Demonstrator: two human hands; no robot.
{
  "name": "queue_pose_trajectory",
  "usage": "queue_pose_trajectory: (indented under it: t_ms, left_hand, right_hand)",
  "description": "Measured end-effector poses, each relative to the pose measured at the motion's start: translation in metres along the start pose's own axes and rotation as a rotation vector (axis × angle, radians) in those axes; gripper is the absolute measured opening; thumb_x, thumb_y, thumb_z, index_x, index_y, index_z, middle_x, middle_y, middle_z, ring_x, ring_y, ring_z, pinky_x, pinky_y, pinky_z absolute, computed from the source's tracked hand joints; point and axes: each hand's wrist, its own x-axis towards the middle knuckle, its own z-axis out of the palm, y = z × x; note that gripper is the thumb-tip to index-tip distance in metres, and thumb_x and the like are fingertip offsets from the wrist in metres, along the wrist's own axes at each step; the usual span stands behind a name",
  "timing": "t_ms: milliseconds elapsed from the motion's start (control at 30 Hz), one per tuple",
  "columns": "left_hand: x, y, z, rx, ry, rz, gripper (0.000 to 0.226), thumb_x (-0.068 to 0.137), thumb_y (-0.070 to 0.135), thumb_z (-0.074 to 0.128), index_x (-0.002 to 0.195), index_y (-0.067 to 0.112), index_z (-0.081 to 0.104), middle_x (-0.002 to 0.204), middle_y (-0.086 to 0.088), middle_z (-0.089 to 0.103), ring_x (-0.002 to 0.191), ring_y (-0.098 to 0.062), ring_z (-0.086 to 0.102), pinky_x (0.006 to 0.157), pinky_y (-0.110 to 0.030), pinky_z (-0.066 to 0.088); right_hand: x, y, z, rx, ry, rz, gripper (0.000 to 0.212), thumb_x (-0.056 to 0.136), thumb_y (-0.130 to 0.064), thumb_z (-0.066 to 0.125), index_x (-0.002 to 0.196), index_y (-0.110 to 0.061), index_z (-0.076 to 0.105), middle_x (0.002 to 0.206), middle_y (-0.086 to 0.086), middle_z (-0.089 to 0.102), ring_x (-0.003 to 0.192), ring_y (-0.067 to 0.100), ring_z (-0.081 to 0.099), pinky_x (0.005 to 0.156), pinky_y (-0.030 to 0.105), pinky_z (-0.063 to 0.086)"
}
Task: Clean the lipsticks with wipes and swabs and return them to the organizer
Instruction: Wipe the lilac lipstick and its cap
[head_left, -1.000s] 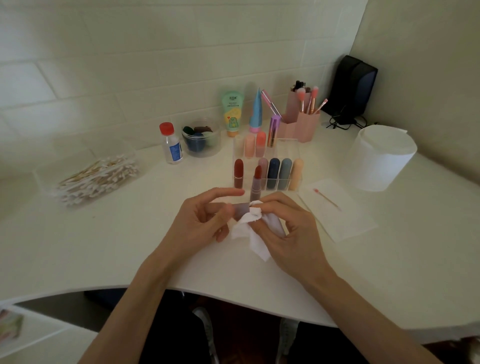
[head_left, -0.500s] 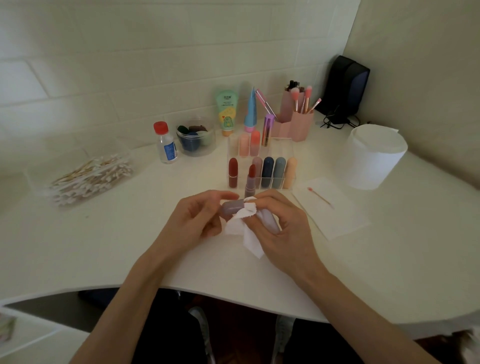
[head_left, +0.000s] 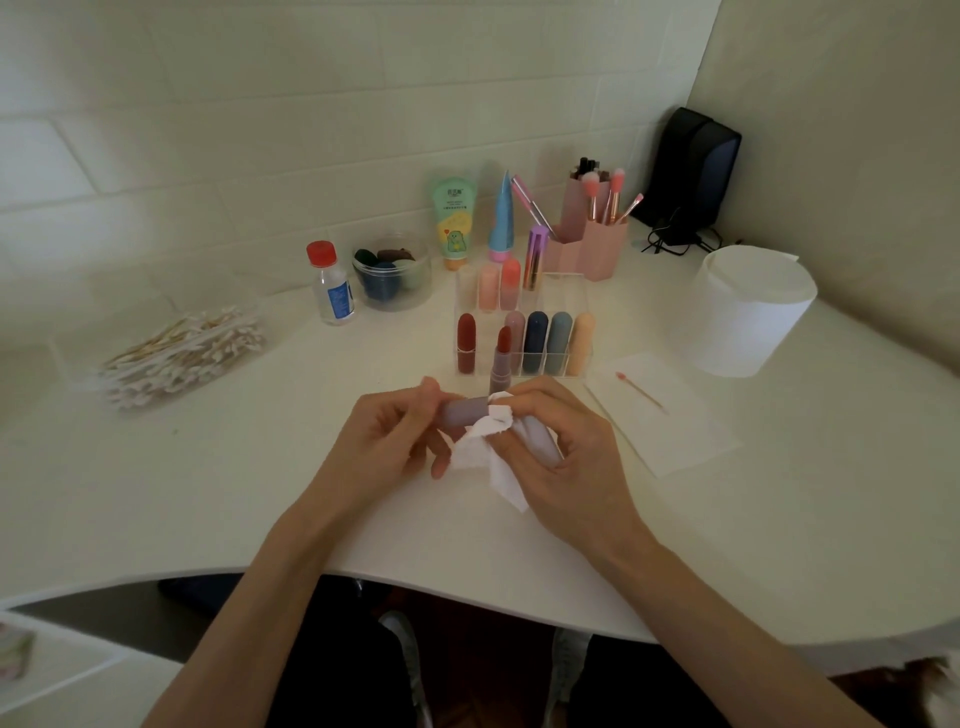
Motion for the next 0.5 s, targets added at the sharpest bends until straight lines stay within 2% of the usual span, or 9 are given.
queue_pose_trajectory:
  t_ms: [67,133,167,233,300,333,400,467,500]
  left_hand:
    - [0.001,-0.0019,-0.0024,0.035,-0.001,0.001,0.055,0.105,0.043,0.043,0.083,0.005,0.077,0.063,-0.005,0.068,0.054,-0.014,0.049,0.057,-0.018,0.037]
    - [0.0002,-0.0006,-0.0033,0.078,0.016,0.076,0.039,0.1,0.032,0.054,0.082,0.006,0.077,0.067,-0.001,0.07,0.058,-0.01,0.055,0.064,-0.014,0.042]
    - [0.0005,-0.0014,-0.0042,0.07,0.02,0.094,0.028,0.097,0.026,0.059,0.087,0.006,0.078,0.074,-0.001,0.074,0.066,-0.012,0.063,0.068,-0.017,0.048]
    - [0.0006,-0.0031,-0.0055,0.06,0.025,0.123,0.013,0.092,0.016,0.071,0.101,0.009,0.077,0.092,-0.003,0.078,0.086,-0.021,0.073,0.076,-0.035,0.057]
    - [-0.0002,-0.0042,-0.0056,0.074,0.042,0.161,0.018,0.088,0.013,0.074,0.106,0.01,0.076,0.099,-0.002,0.078,0.092,-0.025,0.073,0.076,-0.048,0.056]
    - [-0.0005,-0.0044,-0.0058,0.072,0.046,0.165,0.02,0.088,0.014,0.073,0.107,0.01,0.076,0.097,-0.001,0.078,0.088,-0.023,0.073,0.073,-0.048,0.056]
    - [-0.0013,-0.0007,-0.0037,0.048,0.013,0.106,0.021,0.095,0.023,0.066,0.107,0.009,0.075,0.081,0.003,0.075,0.067,-0.016,0.066,0.063,-0.033,0.053]
    - [-0.0019,0.0001,-0.0021,0.056,-0.006,0.014,0.045,0.102,0.037,0.046,0.091,0.007,0.078,0.056,-0.001,0.065,0.048,-0.018,0.051,0.055,-0.021,0.042]
    - [-0.0015,-0.0003,-0.001,0.063,-0.01,-0.009,0.053,0.103,0.04,0.041,0.08,0.009,0.077,0.05,-0.007,0.061,0.045,-0.02,0.047,0.053,-0.021,0.039]
  right_hand:
    - [0.0,-0.0014,0.0003,0.001,-0.006,-0.011,0.017,0.092,-0.022,0.069,0.101,-0.009,0.075,0.099,-0.003,0.069,0.094,0.002,0.064,0.086,0.015,0.047]
    - [-0.0004,-0.0014,0.0007,0.0,-0.012,-0.011,0.017,0.093,-0.023,0.069,0.101,-0.01,0.075,0.099,-0.003,0.07,0.094,0.003,0.065,0.085,0.017,0.049]
    - [-0.0007,-0.0007,0.0005,0.007,-0.018,0.002,0.016,0.093,-0.023,0.07,0.102,-0.011,0.075,0.099,-0.003,0.07,0.094,0.005,0.065,0.084,0.018,0.05]
    - [-0.0003,-0.0005,-0.0009,0.05,-0.038,0.044,0.013,0.093,-0.023,0.073,0.103,-0.015,0.076,0.099,-0.005,0.07,0.093,0.009,0.066,0.082,0.02,0.051]
    - [-0.0001,-0.0006,-0.0018,0.078,-0.052,0.071,0.011,0.093,-0.02,0.074,0.104,-0.019,0.076,0.099,-0.006,0.07,0.093,0.012,0.067,0.081,0.021,0.051]
    - [0.0001,-0.0006,-0.0019,0.073,-0.052,0.07,0.011,0.093,-0.017,0.074,0.104,-0.018,0.076,0.099,-0.005,0.07,0.094,0.013,0.067,0.082,0.022,0.051]
    - [0.0012,-0.001,-0.0013,0.056,-0.039,0.044,0.012,0.093,-0.014,0.074,0.104,-0.014,0.076,0.1,-0.003,0.07,0.095,0.013,0.067,0.084,0.024,0.052]
    - [0.0016,-0.001,-0.0009,0.063,-0.021,0.015,0.012,0.091,-0.012,0.074,0.101,-0.017,0.074,0.1,-0.005,0.069,0.095,0.01,0.067,0.085,0.024,0.052]
    - [0.0015,-0.0017,-0.0007,0.072,-0.018,0.015,0.015,0.091,-0.011,0.074,0.102,-0.022,0.073,0.1,-0.006,0.069,0.095,0.01,0.067,0.085,0.024,0.052]
